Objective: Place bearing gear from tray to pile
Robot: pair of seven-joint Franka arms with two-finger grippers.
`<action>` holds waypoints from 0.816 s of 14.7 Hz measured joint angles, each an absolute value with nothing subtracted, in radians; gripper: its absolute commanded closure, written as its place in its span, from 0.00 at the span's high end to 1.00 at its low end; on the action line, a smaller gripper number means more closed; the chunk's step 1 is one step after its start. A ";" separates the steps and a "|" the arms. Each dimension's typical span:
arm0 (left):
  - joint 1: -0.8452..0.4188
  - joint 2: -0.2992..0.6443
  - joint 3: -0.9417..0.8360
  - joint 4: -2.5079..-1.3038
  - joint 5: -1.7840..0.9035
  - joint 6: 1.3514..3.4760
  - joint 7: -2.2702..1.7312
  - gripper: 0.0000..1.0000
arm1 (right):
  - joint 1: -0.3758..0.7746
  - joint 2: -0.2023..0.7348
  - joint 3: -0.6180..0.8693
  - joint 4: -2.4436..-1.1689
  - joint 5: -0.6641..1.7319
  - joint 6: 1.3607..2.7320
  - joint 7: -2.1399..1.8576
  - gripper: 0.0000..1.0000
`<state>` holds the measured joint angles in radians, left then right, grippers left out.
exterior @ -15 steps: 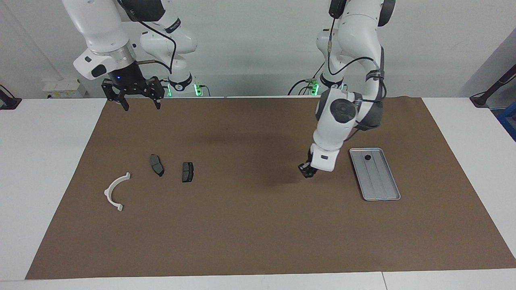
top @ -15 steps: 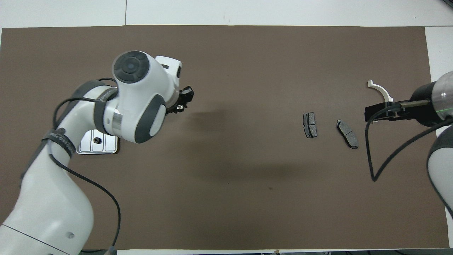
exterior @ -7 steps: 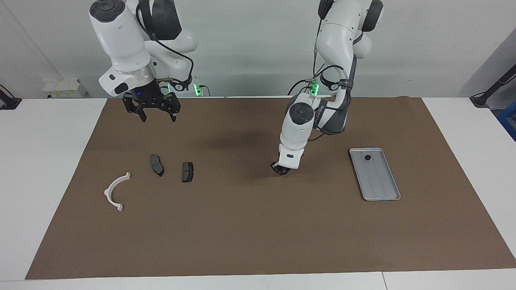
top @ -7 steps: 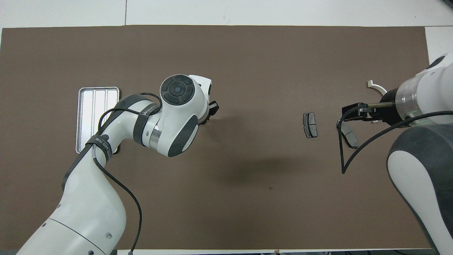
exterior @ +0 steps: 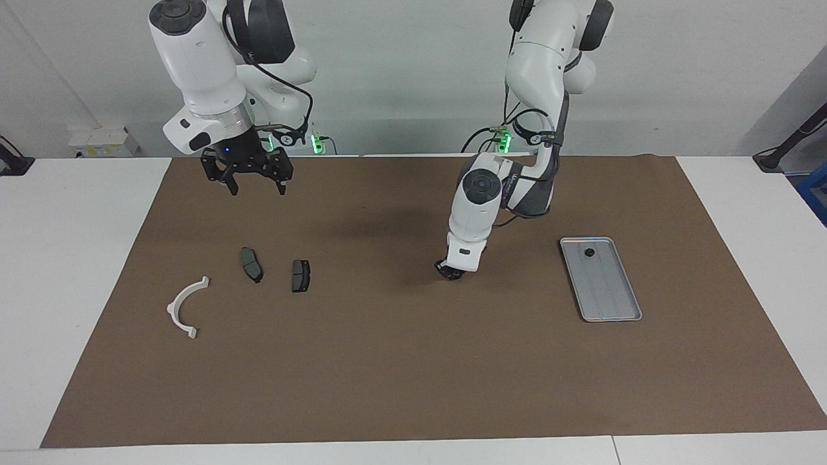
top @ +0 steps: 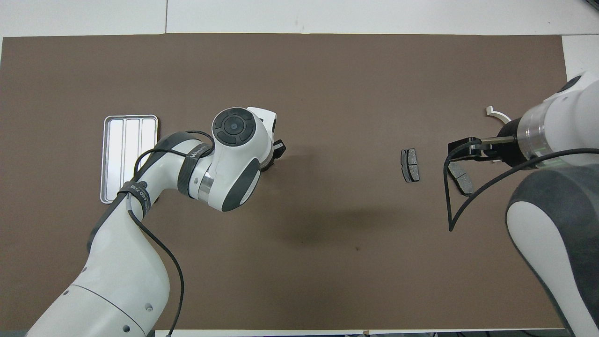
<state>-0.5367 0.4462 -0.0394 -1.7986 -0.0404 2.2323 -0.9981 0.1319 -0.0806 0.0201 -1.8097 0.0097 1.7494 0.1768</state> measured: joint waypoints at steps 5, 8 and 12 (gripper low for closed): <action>-0.537 0.444 -0.037 -1.800 -0.013 2.229 -0.998 1.00 | 0.136 -0.081 0.020 -1.810 0.010 1.749 0.177 1.00; -0.527 0.425 -0.029 -1.805 0.007 2.216 -0.972 1.00 | 0.142 -0.081 0.020 -1.810 0.010 1.749 0.197 1.00; -0.398 0.273 -0.019 -1.949 0.015 2.185 -0.677 1.00 | 0.233 -0.071 0.022 -1.818 0.011 1.791 0.376 1.00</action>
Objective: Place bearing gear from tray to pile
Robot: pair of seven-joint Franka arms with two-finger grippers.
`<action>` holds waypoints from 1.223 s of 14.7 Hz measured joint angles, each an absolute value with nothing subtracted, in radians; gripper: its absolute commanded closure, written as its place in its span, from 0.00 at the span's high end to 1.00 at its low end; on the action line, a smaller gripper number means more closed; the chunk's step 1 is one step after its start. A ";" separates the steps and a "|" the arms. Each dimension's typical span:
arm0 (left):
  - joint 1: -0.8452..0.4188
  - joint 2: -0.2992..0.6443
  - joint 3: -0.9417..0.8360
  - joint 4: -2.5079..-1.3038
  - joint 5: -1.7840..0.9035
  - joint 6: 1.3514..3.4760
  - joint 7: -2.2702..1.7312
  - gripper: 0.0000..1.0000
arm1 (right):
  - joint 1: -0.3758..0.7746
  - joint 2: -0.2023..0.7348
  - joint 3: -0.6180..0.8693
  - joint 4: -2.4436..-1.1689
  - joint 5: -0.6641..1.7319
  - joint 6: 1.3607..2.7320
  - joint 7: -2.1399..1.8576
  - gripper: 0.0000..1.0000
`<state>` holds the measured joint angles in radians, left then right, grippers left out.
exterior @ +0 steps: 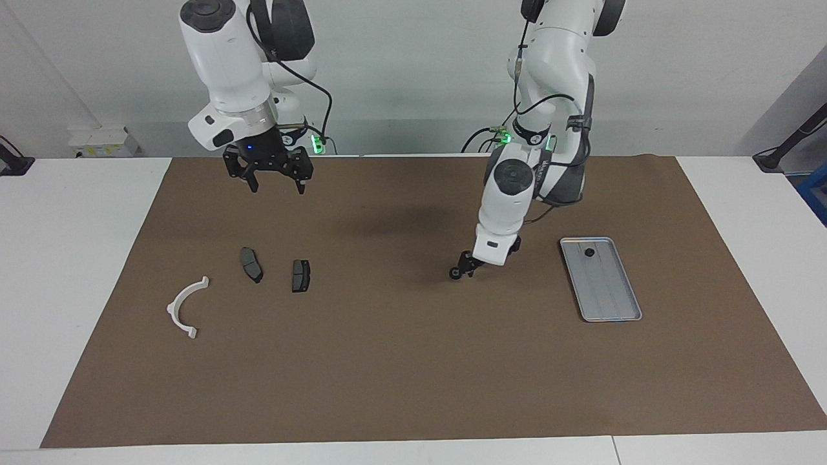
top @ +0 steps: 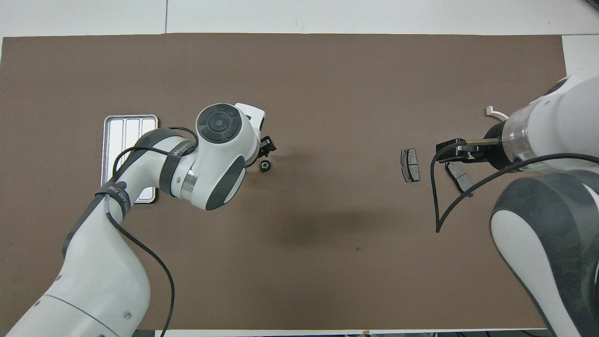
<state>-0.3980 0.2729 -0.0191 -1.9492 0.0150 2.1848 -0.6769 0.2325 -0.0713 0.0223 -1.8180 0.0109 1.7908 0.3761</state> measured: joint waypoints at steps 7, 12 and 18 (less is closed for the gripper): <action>-0.087 0.124 -0.014 -2.121 0.015 2.183 -0.059 0.84 | 0.476 0.122 0.028 -1.827 0.007 2.005 0.793 1.00; -0.020 0.124 -0.016 -2.175 0.015 2.230 0.048 0.80 | 0.558 0.324 0.027 -1.661 -0.001 2.035 0.937 1.00; 0.018 0.124 -0.017 -2.231 0.015 2.262 0.032 0.72 | 0.654 0.600 0.025 -1.408 -0.076 2.019 1.090 0.99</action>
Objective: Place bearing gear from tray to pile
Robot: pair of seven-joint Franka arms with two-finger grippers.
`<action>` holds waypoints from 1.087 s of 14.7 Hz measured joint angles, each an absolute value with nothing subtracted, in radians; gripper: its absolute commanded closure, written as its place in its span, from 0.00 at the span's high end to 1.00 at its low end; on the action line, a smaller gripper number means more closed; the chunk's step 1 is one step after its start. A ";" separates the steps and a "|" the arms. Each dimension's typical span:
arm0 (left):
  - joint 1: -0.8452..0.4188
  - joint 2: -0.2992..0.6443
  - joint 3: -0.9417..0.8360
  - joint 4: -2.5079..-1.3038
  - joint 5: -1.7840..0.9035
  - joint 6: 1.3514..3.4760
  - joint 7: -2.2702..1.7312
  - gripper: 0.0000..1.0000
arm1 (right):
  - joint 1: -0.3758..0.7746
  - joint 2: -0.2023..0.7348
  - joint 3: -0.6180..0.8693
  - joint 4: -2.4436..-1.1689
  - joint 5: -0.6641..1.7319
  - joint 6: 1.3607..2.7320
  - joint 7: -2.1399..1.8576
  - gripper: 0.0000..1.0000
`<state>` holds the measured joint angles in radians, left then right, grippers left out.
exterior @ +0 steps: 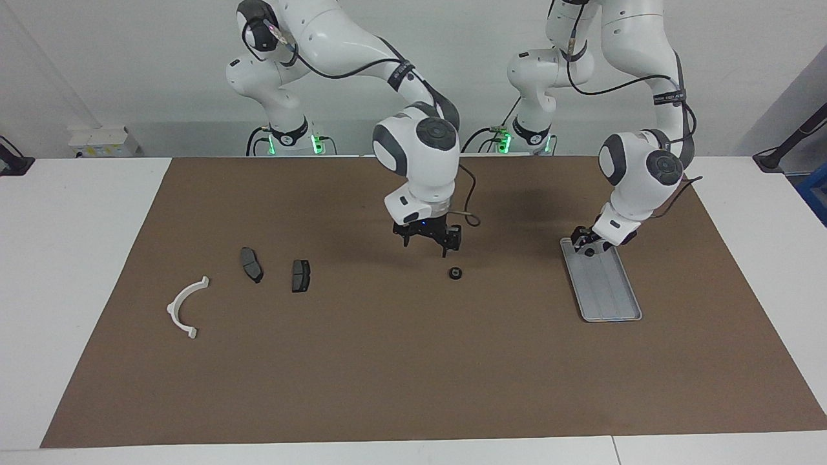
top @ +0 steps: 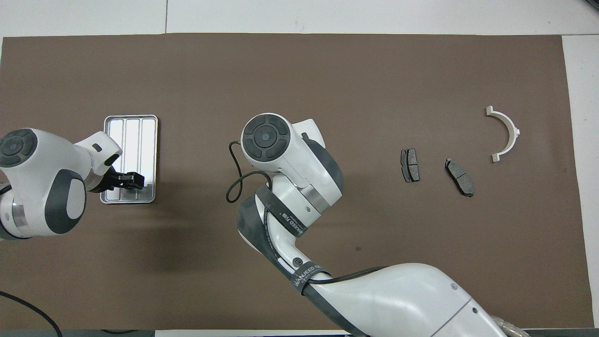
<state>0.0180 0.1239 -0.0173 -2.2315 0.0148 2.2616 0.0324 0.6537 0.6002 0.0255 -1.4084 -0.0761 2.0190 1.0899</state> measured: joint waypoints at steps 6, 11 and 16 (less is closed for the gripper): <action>0.018 0.124 -0.022 -2.253 0.015 2.299 0.010 0.69 | 0.683 0.740 0.025 -1.245 -0.077 1.999 1.097 0.99; 0.018 0.124 -0.022 -2.261 0.015 2.303 0.007 0.60 | 0.710 0.792 0.025 -1.210 -0.086 1.998 1.098 0.96; 0.019 0.124 -0.022 -2.264 0.015 2.304 0.006 0.37 | 0.699 0.796 0.022 -1.206 -0.072 2.006 1.087 0.95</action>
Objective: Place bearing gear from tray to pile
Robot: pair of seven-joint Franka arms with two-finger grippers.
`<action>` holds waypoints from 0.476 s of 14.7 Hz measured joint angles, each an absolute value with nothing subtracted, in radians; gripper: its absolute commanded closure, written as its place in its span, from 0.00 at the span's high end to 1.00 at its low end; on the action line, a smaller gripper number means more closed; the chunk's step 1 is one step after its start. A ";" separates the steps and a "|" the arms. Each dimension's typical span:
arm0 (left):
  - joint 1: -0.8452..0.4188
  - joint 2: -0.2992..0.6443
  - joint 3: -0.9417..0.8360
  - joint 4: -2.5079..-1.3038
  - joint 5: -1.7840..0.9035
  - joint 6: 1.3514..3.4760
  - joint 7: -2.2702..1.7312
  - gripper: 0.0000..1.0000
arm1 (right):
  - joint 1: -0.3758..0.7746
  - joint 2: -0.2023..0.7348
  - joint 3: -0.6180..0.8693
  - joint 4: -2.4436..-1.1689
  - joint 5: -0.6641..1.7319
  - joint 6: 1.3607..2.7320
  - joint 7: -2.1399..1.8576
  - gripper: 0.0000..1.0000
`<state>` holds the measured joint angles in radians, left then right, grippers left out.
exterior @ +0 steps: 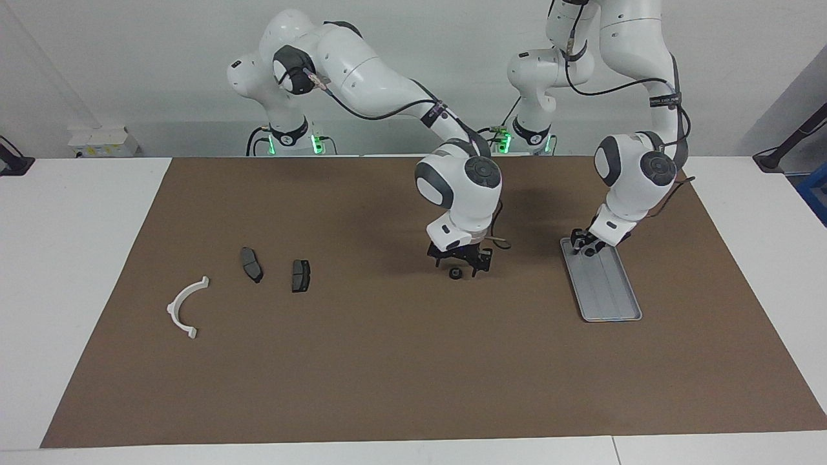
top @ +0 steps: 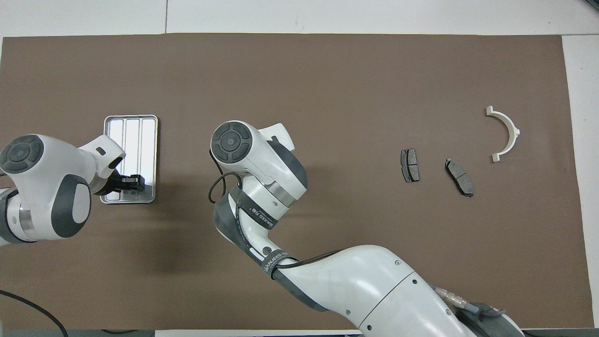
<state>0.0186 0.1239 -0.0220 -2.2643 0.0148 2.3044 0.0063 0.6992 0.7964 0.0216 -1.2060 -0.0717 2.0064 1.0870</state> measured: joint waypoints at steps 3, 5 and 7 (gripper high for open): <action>0.019 0.122 -0.023 -2.265 0.014 2.305 0.006 0.18 | 0.700 0.796 0.022 -1.205 -0.050 2.019 1.074 0.95; 0.019 0.122 -0.022 -2.266 0.014 2.306 0.006 0.08 | 0.700 0.797 0.022 -1.207 -0.044 2.019 1.051 0.95; 0.019 0.121 -0.024 -2.266 0.014 2.306 0.005 0.08 | 0.700 0.801 0.022 -1.210 -0.043 2.020 1.037 0.95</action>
<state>0.0188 0.1212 -0.0236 -2.2657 0.0135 2.3055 0.0054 0.7000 0.8008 0.0219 -1.2104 -0.0427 2.0201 1.0370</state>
